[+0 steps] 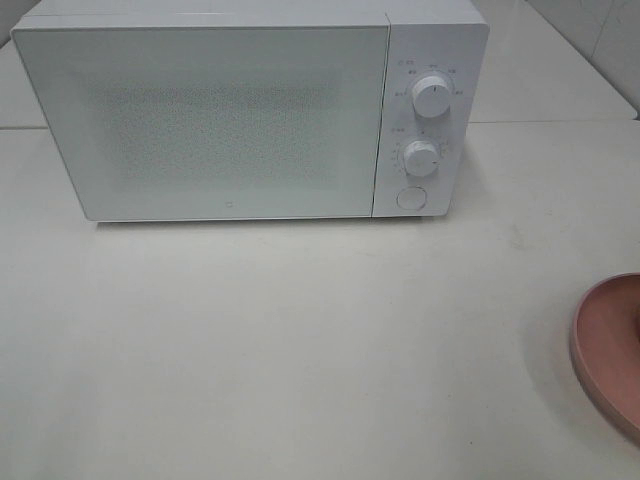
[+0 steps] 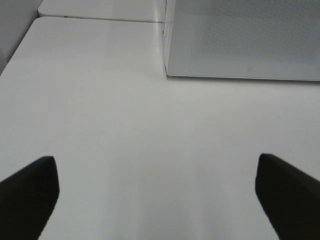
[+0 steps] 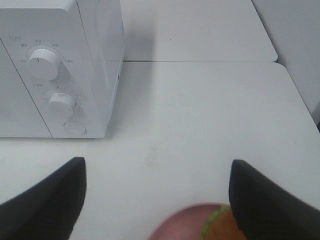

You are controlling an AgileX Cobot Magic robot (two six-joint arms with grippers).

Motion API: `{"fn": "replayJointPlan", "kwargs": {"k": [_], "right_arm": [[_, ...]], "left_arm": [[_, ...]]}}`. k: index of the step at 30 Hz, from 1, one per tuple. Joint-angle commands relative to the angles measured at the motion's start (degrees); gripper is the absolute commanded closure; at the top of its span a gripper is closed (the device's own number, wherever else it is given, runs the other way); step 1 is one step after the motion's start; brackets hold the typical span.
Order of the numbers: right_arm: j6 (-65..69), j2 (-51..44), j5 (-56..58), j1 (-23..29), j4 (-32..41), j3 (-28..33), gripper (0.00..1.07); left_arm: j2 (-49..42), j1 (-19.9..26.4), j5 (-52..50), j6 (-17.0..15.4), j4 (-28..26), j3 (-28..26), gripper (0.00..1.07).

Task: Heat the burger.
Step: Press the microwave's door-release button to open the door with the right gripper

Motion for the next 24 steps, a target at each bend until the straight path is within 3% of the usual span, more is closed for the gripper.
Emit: {"fn": "replayJointPlan", "kwargs": {"k": [1,11,13,22,24], "right_arm": [[0.57,3.84,-10.6,0.0,-0.4,2.41,0.31],[0.52,10.31,-34.43,0.0,-0.4,10.2,0.31],[0.52,13.69,-44.29,0.0,-0.4,13.18,0.31],[0.29,21.72,-54.26,0.0,-0.34,14.73,0.31],[-2.52,27.16,-65.26,0.0,0.57,16.9,0.31]], "left_arm": [[-1.26,-0.11,-0.63,-0.29,0.06,-0.06,0.06],[-1.26,-0.11,-0.63,-0.29,0.06,-0.06,0.06],[-1.26,-0.11,-0.63,-0.29,0.06,-0.06,0.06],[-1.26,-0.11,-0.63,-0.29,0.06,-0.06,0.06],[-1.26,-0.11,-0.63,-0.29,0.06,-0.06,0.06]]}}
